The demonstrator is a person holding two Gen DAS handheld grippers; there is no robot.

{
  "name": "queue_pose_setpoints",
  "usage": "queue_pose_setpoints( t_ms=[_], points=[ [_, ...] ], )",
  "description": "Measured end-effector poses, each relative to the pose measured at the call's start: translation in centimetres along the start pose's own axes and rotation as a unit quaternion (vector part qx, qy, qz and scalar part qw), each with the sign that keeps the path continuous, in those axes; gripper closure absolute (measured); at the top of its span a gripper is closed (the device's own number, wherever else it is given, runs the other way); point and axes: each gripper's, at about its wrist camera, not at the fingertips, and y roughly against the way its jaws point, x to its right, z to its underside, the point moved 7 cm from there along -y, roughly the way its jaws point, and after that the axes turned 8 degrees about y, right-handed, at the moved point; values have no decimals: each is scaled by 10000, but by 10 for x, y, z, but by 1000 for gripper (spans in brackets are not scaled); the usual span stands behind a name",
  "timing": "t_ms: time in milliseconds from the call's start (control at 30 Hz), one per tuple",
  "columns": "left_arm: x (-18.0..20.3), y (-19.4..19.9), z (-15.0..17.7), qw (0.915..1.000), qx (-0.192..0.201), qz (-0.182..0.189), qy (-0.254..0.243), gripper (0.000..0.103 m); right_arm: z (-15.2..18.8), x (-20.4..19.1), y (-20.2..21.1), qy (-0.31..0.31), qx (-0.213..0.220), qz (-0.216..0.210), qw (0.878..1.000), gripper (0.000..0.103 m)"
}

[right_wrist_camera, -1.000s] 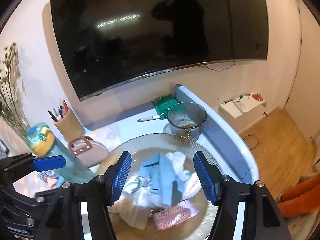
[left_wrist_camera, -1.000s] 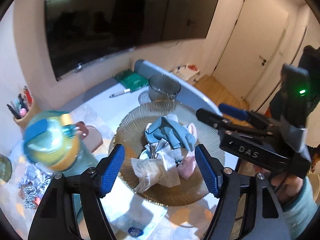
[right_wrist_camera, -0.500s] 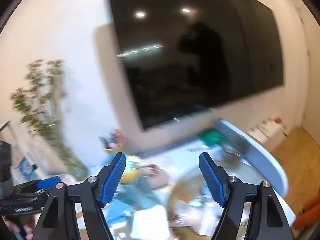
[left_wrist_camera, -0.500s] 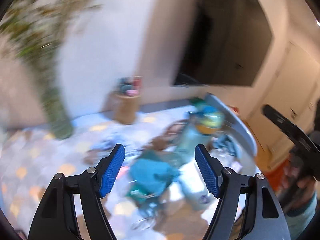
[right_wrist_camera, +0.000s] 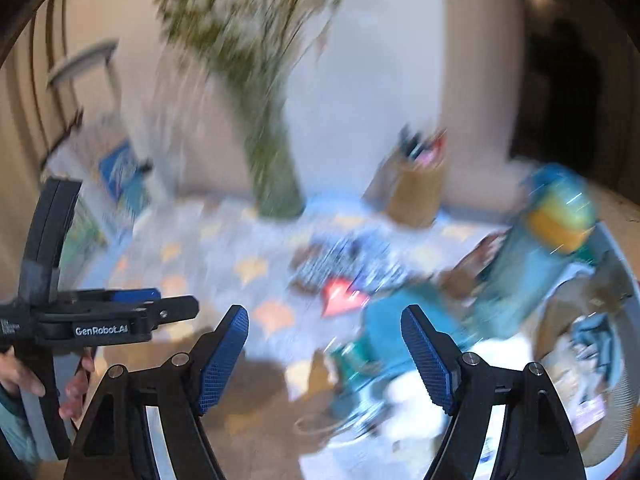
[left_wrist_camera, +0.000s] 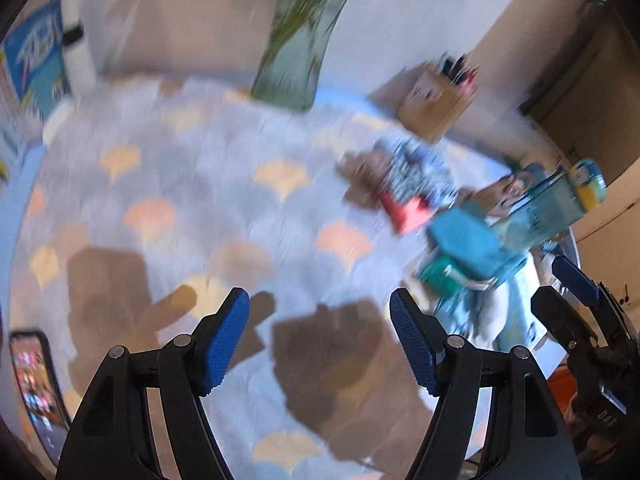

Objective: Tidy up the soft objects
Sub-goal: 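Grasp the plaid scrunchie with the left tool while the right tool grasps the teal pouch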

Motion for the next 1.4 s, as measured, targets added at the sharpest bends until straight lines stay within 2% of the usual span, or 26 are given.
queue_pose_setpoints(
  t_ms=[167, 333, 433, 500, 567, 633, 833, 900, 1000, 1033, 1133, 1167, 1300, 1400],
  points=[
    [4, -7, -3, 9995, -36, 301, 56, 32, 10, 4, -10, -84, -116, 22, 9999, 26],
    [36, -26, -27, 9971, 173, 721, 196, 32, 19, 27, -18, -236, -300, 426, 9984, 26],
    [62, -47, -40, 9950, 260, 969, -3, 32, 29, 49, -27, -280, -458, 805, 9953, 26],
    [80, -61, -48, 9941, 394, 981, -229, 32, 33, 59, -28, -261, -442, 872, 9949, 26],
    [91, -75, -54, 9939, 432, 926, -413, 32, 35, 61, -30, -64, -393, 913, 9950, 23],
    [99, -91, -58, 9941, 340, 881, -528, 32, 38, 55, -34, 411, -372, 943, 9940, 22],
    [112, -124, -57, 9927, -143, 1062, -549, 35, 49, 15, -43, 1494, -258, 442, 9875, 22],
    [114, -132, -57, 9928, -219, 1055, -517, 44, 54, 4, -51, 1753, -394, 343, 9831, 22],
    [114, -137, -63, 9943, -173, 948, -451, 66, 58, -2, -64, 2041, -487, 538, 9763, 22],
    [113, -138, -64, 9949, -173, 888, -453, 80, 57, -1, -70, 2074, -510, 611, 9750, 22],
    [111, -136, -70, 9946, -145, 960, -374, 86, 56, 0, -82, 2092, -616, 612, 9740, 24],
    [110, -134, -72, 9947, -90, 956, -380, 90, 53, -2, -83, 2138, -616, 543, 9734, 31],
    [101, -124, -81, 9948, 99, 964, -320, 94, 43, -19, -67, 2343, -294, 25, 9717, 34],
    [92, -118, -88, 9948, 144, 983, -243, 94, 51, -24, -81, 2323, -602, -63, 9708, 35]
  ],
)
